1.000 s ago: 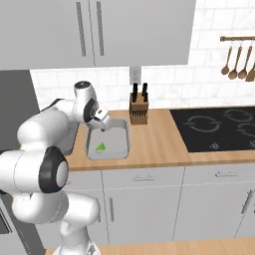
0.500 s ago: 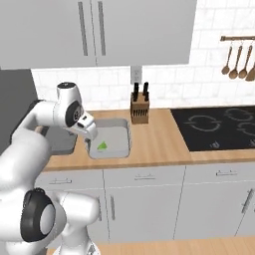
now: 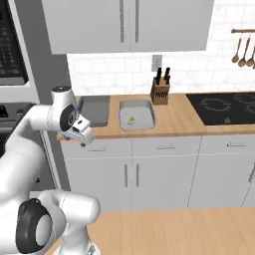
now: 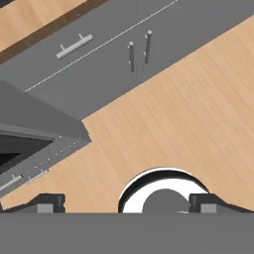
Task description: Place one lemon wedge and one chicken drumstick in each tupperware on the nearby counter, to pack two identical lunches.
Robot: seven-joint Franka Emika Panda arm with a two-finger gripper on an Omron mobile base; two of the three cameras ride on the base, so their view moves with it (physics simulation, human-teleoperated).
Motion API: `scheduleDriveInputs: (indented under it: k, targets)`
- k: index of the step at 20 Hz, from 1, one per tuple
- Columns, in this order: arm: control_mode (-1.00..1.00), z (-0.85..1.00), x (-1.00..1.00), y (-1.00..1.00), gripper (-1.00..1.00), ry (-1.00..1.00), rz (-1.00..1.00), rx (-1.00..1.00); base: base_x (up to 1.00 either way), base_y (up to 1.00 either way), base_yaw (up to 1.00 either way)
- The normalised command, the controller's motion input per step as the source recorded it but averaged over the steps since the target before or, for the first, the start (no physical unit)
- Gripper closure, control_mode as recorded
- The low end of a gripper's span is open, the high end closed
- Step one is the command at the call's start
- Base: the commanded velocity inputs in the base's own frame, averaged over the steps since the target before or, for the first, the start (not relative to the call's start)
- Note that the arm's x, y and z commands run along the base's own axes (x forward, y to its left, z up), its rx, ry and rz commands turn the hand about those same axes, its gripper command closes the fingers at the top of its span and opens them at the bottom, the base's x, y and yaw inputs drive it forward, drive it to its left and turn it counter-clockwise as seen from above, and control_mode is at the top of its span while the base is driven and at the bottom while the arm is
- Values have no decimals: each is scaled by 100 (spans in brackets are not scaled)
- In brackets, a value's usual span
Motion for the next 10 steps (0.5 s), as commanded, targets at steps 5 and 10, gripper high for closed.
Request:
scheduleDriveInputs:
  k: [5, 10]
  targets:
    - [100, 0, 0, 0, -100, 0, 0, 0, -100, 1, 44]
    - [100, 0, 0, 0, -100, 0, 0, 0, -57, 28, 78]
